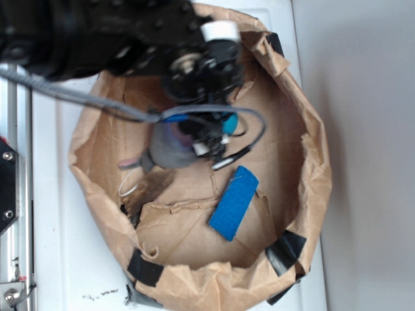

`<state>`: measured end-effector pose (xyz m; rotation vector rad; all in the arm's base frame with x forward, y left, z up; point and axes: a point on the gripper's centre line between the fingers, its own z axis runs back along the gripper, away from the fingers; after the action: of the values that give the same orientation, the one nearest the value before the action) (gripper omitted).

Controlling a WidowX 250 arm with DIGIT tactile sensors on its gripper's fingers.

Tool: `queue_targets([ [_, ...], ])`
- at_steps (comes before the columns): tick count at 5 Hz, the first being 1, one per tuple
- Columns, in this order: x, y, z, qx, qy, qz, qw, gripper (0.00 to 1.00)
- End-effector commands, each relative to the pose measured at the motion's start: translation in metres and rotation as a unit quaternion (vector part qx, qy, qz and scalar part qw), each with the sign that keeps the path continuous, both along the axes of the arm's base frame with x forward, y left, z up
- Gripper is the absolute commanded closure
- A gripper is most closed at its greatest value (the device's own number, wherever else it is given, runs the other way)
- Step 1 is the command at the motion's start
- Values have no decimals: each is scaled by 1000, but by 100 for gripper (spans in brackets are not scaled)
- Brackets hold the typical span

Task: Grab the blue ball.

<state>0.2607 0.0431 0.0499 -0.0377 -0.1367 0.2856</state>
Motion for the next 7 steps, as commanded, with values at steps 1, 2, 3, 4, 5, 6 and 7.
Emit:
queue_targets([
  [1,-10,1,27,19,-42,-17,999,100],
  [2,-14,2,33,17,-42,-21,999,100],
  [3,-17,9,42,-6,-50,-25,998,0],
  [4,-18,15,45,-21,-47,-28,998,0],
  [5,-12,20,41,-29,-31,-24,999,0],
  [6,-6,21,37,-28,-25,-20,999,0],
  [7,-5,27,38,-29,-28,-7,999,0],
])
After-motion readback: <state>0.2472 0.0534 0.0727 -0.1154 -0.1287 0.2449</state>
